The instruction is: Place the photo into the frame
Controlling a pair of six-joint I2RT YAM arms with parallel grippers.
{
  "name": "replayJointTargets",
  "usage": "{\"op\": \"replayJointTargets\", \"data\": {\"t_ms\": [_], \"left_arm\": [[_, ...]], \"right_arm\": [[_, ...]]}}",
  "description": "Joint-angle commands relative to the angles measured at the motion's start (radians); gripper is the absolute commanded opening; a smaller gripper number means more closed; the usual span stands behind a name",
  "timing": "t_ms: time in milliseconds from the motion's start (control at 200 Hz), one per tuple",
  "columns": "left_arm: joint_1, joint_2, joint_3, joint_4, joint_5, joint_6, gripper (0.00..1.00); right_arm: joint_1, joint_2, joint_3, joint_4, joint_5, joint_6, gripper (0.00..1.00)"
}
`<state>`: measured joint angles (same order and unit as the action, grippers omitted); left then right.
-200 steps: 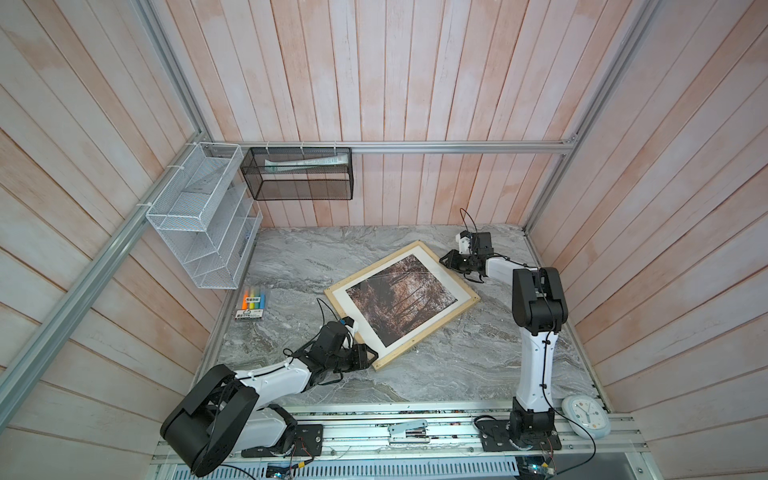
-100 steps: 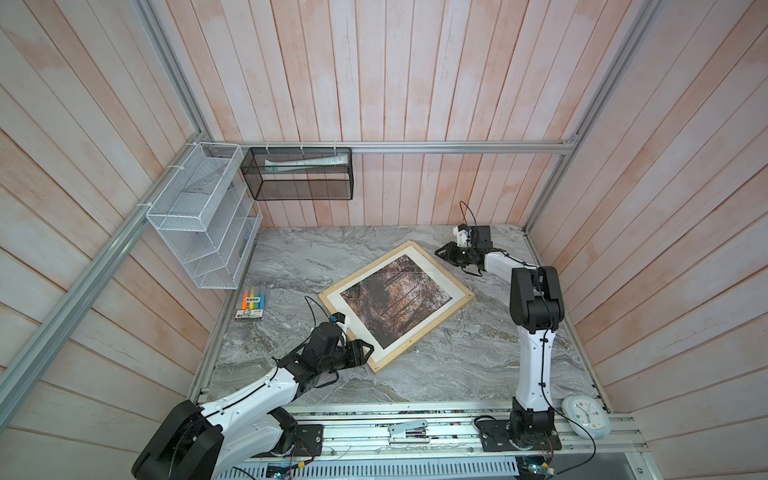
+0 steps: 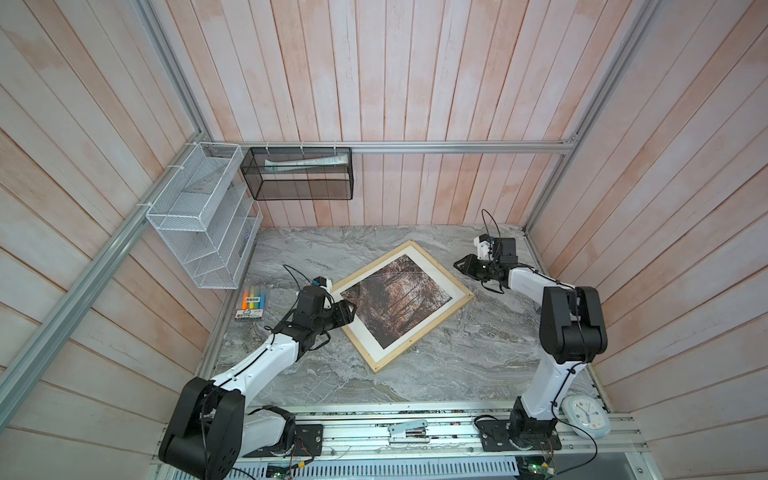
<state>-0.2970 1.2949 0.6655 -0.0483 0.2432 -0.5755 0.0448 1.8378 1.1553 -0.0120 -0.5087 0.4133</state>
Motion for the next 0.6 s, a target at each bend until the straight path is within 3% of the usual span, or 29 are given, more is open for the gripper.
{"op": "replayJointTargets", "data": {"t_ms": [0, 355, 595], "left_arm": [[0.042, 0.054, 0.089, 0.023, 0.013, 0.088, 0.67], [0.183, 0.296, 0.325, 0.008, 0.02, 0.183, 0.66], [0.229, 0.543, 0.515, -0.095, 0.004, 0.238, 0.65]], "right_arm": [[-0.004, -0.083, -0.115, 0.016, 0.046, -0.021, 0.31], [-0.003, -0.341, -0.442, 0.055, 0.053, 0.004, 0.32], [0.012, -0.388, -0.572, 0.072, -0.01, 0.01, 0.33]]}}
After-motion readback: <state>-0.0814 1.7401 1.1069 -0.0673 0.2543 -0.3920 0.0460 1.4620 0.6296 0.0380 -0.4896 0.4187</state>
